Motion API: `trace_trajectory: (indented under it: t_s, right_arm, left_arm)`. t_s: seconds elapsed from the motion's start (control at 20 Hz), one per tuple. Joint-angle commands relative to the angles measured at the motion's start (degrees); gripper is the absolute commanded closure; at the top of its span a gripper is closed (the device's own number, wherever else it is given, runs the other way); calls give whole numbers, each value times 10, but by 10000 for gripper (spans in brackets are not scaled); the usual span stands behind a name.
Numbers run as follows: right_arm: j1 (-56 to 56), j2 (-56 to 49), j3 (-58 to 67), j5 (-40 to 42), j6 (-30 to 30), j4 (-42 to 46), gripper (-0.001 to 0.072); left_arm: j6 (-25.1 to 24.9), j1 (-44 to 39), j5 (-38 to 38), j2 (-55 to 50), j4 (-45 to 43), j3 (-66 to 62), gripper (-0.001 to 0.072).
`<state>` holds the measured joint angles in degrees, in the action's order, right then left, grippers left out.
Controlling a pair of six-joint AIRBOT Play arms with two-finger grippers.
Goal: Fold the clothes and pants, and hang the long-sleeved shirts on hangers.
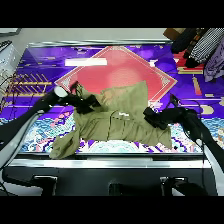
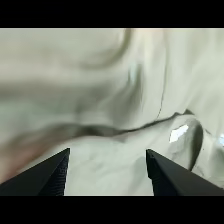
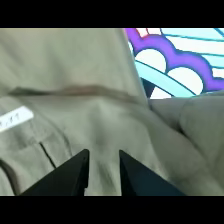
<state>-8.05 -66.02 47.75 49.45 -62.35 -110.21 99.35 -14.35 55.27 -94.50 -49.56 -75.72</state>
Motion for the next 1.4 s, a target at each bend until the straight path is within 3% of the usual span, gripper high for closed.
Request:
trace_trajectory:
  t_s: [0.0,0.1,0.15,0.35,0.65,1.25,1.35]
  right_arm:
    - [-6,55,49,105,-92,40,448]
    - [-37,48,96,143,-105,71,416]
    - [-60,35,115,152,-104,85,344]
    - [-156,-54,149,184,-30,164,342]
    - [-195,-156,163,122,73,189,311]
    - [-195,-202,166,104,139,293,315]
    - [-195,-214,166,104,148,294,374]
  left_arm:
    - [-21,63,72,60,-104,-18,49]
    - [-21,94,125,99,-194,-19,29]
    - [-21,106,150,114,-236,-19,29]
    - [-20,135,214,153,-342,-19,29]
    - [-16,139,220,158,-345,-19,29]
    - [-16,140,217,158,-360,-18,29]
    - [-16,140,217,158,-360,-18,29]
